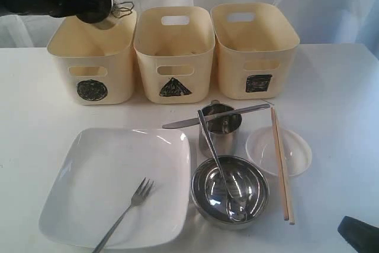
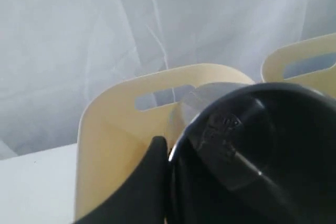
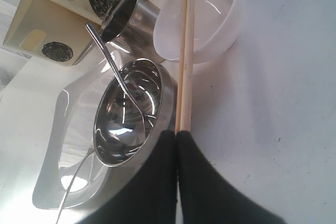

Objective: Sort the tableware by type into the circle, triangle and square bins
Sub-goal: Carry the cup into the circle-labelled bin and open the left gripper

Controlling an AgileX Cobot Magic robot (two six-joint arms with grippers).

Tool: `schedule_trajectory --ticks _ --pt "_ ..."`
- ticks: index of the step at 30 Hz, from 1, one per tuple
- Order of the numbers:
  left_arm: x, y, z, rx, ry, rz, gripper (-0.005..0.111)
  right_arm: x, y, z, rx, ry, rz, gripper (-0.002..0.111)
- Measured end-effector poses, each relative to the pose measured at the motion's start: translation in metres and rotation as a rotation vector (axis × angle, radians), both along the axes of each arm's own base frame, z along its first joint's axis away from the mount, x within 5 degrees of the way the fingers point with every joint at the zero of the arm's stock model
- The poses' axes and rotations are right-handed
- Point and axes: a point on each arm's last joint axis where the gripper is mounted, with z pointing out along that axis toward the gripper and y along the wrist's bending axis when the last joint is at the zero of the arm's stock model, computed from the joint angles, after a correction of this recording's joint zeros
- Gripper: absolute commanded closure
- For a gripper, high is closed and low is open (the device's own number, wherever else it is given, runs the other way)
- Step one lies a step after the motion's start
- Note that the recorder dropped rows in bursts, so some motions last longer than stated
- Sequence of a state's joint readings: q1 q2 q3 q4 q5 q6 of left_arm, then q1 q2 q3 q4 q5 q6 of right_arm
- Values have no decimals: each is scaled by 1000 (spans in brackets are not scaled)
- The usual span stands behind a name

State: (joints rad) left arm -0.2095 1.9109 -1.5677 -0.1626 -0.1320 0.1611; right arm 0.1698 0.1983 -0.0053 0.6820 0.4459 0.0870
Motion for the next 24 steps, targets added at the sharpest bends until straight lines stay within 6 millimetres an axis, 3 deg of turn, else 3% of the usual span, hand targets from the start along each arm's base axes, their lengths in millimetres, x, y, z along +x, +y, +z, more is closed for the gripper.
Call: schedule_trajectory --ticks 6,18,24 --pt "4 39 -7 -57 90 97 107 0 0 0 0 0 0 108" --pt "16 38 -52 -25 212 88 107 0 0 0 0 0 0 108" --pt "16 37 -58 -20 237 84 107 0 0 0 0 0 0 108"
